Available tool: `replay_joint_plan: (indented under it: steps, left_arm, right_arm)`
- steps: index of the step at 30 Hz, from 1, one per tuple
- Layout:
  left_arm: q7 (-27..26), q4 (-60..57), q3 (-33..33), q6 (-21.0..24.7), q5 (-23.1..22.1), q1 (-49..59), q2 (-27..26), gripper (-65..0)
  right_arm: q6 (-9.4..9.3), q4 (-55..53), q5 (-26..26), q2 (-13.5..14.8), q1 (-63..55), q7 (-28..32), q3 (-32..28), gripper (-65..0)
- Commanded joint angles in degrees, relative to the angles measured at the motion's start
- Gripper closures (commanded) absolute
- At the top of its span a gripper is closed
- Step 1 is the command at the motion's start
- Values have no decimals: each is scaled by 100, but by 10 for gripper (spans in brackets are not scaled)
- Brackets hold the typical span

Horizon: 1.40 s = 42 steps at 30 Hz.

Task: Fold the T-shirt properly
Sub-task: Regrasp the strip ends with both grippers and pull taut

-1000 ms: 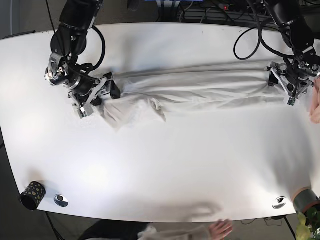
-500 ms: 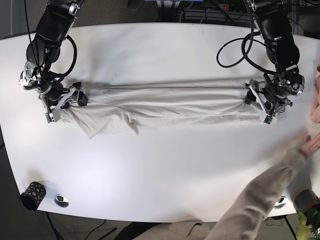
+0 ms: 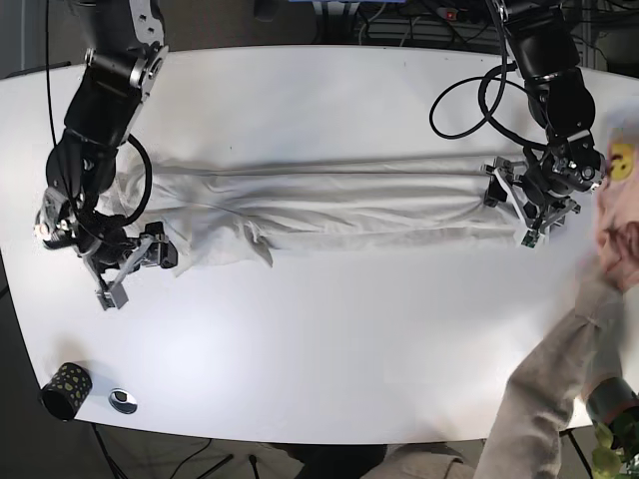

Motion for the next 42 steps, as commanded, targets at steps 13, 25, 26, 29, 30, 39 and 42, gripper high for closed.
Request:
replay_joint_plan:
  steps: [13,25,26,29,30,39,42]
  left_arm:
    - [162,84,-28,-8,132,-25,-68,-397]
    - [153,48,-28,-8,132,-7,-86,-397]
    - [153,48,-37,-8,132,-7,-95,-397]
    - [171,48,-37,-8,132,10,-200,-397]
    - [171,48,-37,-8,132,37,-218,-397]
    - [153,40,-37,-8,132,124,-358,-397]
    - [153,40,-37,-8,132,168,-358,-397]
  right_arm:
    - [30,-1700,-56,-35,728,1064,-583,-398]
    - [30,-452,-30,-18,412,809,-540,0]
    - [30,-127,-30,-18,288,678,-443,0]
    - [30,647,-30,-53,-28,282,-82,0]
    - [30,876,-30,-115,-142,159,23,0]
    - [30,2177,-30,-422,-1004,-369,586,0]
    - [30,1948,-100,-440,-1101,-193,586,-38]
